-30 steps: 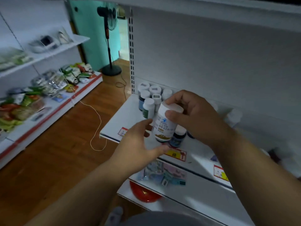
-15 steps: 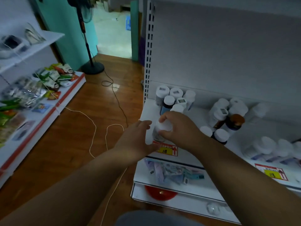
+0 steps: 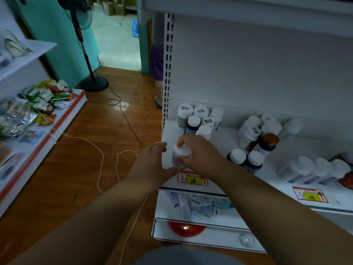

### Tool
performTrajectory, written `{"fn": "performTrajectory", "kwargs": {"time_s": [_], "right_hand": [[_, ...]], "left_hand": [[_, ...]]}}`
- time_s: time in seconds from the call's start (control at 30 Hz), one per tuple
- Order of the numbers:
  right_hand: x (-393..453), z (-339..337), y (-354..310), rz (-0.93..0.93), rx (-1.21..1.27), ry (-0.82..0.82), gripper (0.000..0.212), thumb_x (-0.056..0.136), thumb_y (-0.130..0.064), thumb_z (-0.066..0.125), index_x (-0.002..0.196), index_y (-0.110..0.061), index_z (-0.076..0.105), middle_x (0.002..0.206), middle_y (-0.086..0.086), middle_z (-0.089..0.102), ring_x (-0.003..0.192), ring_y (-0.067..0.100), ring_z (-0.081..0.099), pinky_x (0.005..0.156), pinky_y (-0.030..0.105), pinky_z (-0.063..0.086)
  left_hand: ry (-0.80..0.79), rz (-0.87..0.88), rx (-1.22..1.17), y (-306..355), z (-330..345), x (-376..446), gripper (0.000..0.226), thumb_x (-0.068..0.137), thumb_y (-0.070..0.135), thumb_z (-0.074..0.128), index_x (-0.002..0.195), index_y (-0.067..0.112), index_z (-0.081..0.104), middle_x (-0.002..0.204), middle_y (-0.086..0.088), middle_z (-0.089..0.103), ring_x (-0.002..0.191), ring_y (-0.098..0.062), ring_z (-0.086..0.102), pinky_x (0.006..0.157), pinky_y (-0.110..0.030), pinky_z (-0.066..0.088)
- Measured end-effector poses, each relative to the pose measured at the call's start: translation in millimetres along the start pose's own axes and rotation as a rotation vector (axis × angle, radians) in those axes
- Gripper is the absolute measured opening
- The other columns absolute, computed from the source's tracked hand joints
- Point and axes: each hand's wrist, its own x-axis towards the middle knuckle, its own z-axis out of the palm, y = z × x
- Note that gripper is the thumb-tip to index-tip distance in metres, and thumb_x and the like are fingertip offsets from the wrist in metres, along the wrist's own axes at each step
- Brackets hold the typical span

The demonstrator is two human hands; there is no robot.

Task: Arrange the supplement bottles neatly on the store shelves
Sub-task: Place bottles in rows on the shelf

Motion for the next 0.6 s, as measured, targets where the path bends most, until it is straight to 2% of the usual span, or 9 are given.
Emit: {"fn": "performTrajectory", "kwargs": {"time_s": [0.13, 0.3, 0.37, 0.47, 0.6], "right_hand": [[-6.5, -6.9, 1.8, -0.046, -0.009, 0.057, 0.033, 0.084, -0.031, 0.068, 0.113, -0.020, 0.056, 0.114, -0.004, 0.053, 0.102, 0.009, 0.048, 0.083, 0.024, 0.041], [-30.8, -47.1, 19.6, -0.062, -0.025, 0.242, 0.023, 0.085, -0.023, 0.065, 0.106, -0.018, 0.056, 0.111, 0.000, 0.055, 0.100, 0.014, 0.052, 0.084, 0.031, 0.046], [-45.6, -67.1, 31.2, -0.039, -0.012, 0.311, 0.020, 0.086, -0.021, 0.066, 0.104, -0.018, 0.058, 0.110, -0.001, 0.056, 0.098, 0.009, 0.052, 0.085, 0.025, 0.046], [-69.3, -96.5, 52.1, 0.045, 0.050, 0.412, 0.017, 0.087, -0.019, 0.068, 0.101, -0.023, 0.059, 0.105, -0.006, 0.060, 0.090, 0.001, 0.052, 0.080, 0.007, 0.040], [-88.8, -145.2, 98.7, 0.182, 0.061, 0.461, 0.012, 0.088, -0.025, 0.066, 0.096, -0.026, 0.057, 0.097, -0.010, 0.061, 0.084, 0.006, 0.058, 0.067, 0.004, 0.038]], "left_hand": [[0.113, 0.087, 0.028, 16.7, -12.9, -2.6, 0.089, 0.069, 0.059, 0.074, 0.142, 0.027, 0.035, 0.135, 0.009, 0.046, 0.123, -0.010, 0.044, 0.100, -0.028, 0.042], [0.164, 0.265, 0.040, 63.6, -19.4, -3.0, 0.084, 0.072, 0.056, 0.073, 0.141, 0.027, 0.035, 0.136, 0.009, 0.043, 0.120, -0.011, 0.045, 0.100, -0.027, 0.039], [0.139, 0.327, 0.051, 83.7, -13.7, -0.1, 0.081, 0.075, 0.055, 0.071, 0.141, 0.027, 0.034, 0.137, 0.008, 0.043, 0.122, -0.013, 0.043, 0.101, -0.026, 0.035], [0.110, 0.389, 0.073, 109.5, 2.4, 7.3, 0.076, 0.077, 0.054, 0.069, 0.140, 0.024, 0.038, 0.137, 0.006, 0.045, 0.125, -0.016, 0.042, 0.102, -0.025, 0.032], [0.100, 0.434, 0.044, 154.1, 33.1, 19.5, 0.071, 0.078, 0.055, 0.067, 0.137, 0.025, 0.041, 0.132, 0.004, 0.047, 0.119, -0.016, 0.047, 0.098, -0.031, 0.041]]}}
